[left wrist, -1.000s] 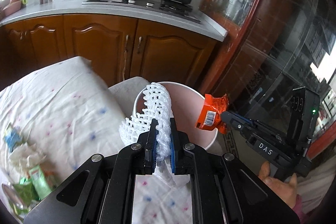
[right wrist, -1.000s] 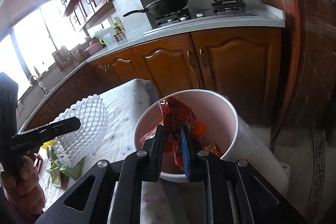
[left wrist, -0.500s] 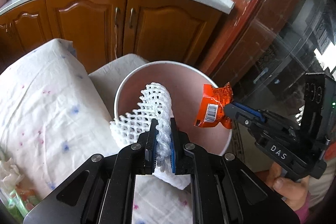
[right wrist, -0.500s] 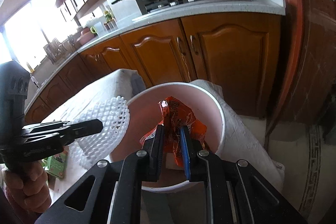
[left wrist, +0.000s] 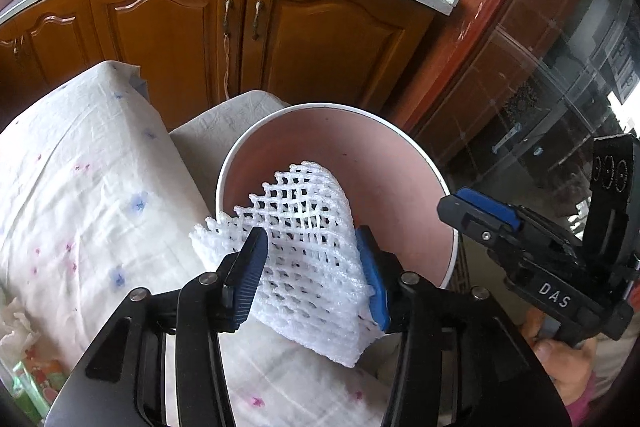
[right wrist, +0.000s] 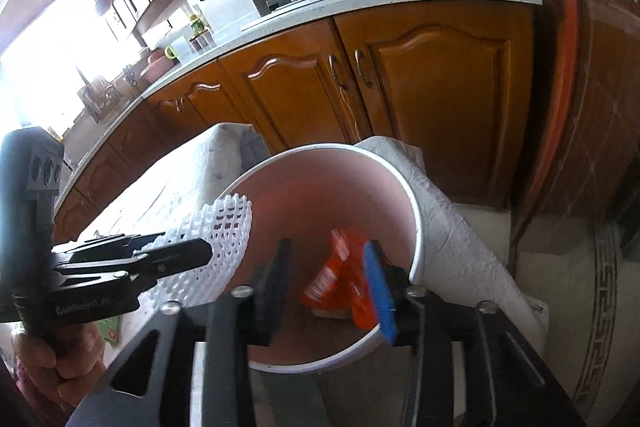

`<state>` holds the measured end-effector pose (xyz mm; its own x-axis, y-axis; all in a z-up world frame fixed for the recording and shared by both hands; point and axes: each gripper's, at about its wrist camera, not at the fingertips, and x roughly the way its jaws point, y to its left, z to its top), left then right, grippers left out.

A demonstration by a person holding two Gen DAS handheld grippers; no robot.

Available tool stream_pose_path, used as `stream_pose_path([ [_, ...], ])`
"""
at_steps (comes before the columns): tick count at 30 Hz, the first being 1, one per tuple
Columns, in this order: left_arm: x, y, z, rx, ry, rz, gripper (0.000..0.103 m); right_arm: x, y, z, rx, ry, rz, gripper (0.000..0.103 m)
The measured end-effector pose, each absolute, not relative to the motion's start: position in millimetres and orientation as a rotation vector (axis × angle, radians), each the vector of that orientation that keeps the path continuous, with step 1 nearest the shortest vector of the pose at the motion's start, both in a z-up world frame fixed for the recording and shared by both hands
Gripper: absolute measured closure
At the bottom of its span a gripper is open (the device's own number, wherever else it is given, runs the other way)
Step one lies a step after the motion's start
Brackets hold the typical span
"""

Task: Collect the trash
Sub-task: 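Carry both items over the bin and open both tools to drop them, then move both tools back over the table toward the remaining trash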

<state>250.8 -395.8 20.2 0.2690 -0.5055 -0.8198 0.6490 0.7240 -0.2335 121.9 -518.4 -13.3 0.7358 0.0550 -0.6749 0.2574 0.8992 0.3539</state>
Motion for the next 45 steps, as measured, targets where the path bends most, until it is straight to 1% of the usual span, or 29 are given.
stream_pose_path([
  [3,250.3,-392.0,22.0,0.140,1.037,-0.788,0.055,114.8,-520.7,-10.0,0.459,0.721,-0.123,0.057],
  [5,250.2,-390.0,23.9,0.120,1.035,-0.795,0.050,111.3,-522.0,-8.6,0.473,0.707,-0.125,0.055],
  [9,247.8,-386.8,30.6,0.097,1.023,-0.808,0.049,100.7,-523.8,-3.1,0.488,0.671,-0.143,0.051],
  [11,245.6,-385.2,34.7,0.088,1.011,-0.813,0.044,94.1,-526.1,0.0,0.495,0.652,-0.157,0.051],
  [13,243.1,-382.5,39.7,0.078,0.996,-0.816,0.043,90.0,-529.0,2.3,0.505,0.636,-0.165,0.050],
  [20,235.3,-368.1,52.0,0.052,0.962,-0.815,0.042,81.9,-528.3,7.6,0.511,0.619,-0.181,0.049],
  [28,223.7,-323.7,59.3,0.013,0.927,-0.761,0.042,81.4,-507.5,12.7,0.495,0.614,-0.144,0.049],
  [32,217.2,-292.5,61.7,-0.017,0.906,-0.718,0.042,84.7,-490.9,14.7,0.481,0.608,-0.106,0.034],
  [34,214.6,-276.4,62.0,-0.036,0.901,-0.692,0.042,86.3,-481.0,15.7,0.478,0.606,-0.086,0.030],
  [38,210.0,-239.3,62.4,-0.085,0.890,-0.637,0.042,90.2,-462.8,17.7,0.477,0.603,-0.046,0.028],
  [45,200.8,-174.8,69.9,-0.162,0.851,-0.555,0.042,100.2,-424.1,19.6,0.455,0.612,0.028,0.028],
])
